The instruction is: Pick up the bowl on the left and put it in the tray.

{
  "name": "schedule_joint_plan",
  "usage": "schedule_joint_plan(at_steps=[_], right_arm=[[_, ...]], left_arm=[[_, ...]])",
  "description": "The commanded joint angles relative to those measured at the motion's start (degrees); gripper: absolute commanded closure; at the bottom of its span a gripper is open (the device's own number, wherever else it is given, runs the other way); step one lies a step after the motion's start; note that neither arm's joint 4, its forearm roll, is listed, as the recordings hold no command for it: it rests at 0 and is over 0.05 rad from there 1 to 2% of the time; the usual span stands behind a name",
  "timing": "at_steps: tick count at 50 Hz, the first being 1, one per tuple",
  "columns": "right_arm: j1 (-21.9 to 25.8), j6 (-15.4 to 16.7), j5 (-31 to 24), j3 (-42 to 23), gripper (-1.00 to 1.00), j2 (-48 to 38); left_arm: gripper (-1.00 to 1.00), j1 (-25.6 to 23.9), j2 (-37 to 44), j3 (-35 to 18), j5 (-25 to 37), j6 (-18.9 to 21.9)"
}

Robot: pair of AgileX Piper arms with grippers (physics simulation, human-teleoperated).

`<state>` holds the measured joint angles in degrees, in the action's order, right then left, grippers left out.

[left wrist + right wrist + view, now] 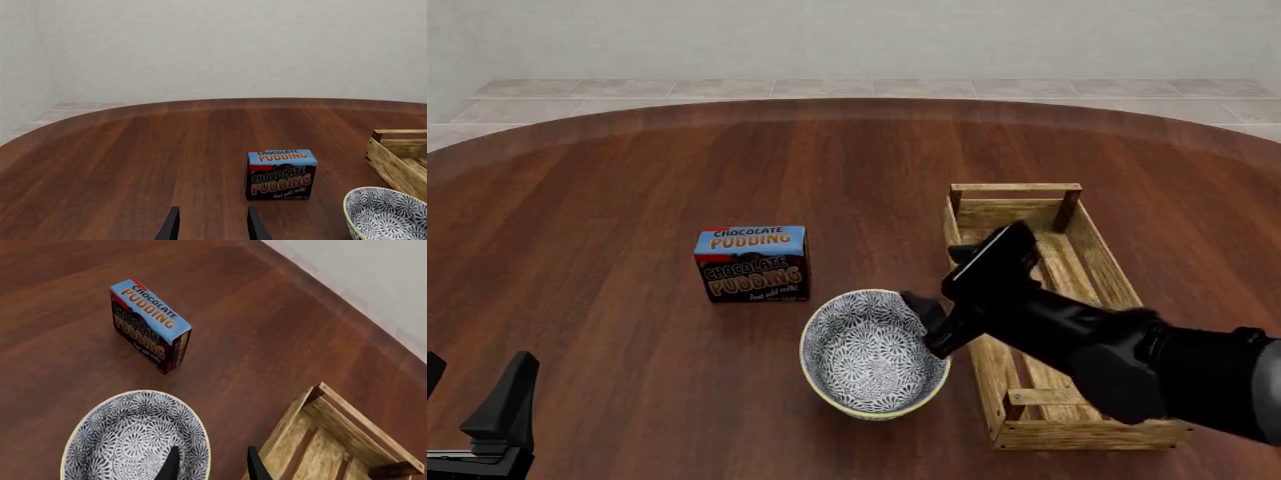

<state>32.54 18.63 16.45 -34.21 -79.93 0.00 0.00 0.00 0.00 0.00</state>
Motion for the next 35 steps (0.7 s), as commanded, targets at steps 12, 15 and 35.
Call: schedule_joint_plan(at_steps=[12,15,35], right_arm=[[2.18,-3.92,-1.54,-2.78,-1.0,-5.15],[1.53,-2.83,-0.79,-2.48,-1.0,-5.39],[1.19,-3.84,-0.03,-3.37,-1.0,-8.98]], left_arm=[[-1.0,0.0,0.0,0.0,0.0,0.0],[-1.0,0.0,0.0,0.0,0.0,0.0],[-1.0,0.0,0.0,0.0,0.0,0.0]])
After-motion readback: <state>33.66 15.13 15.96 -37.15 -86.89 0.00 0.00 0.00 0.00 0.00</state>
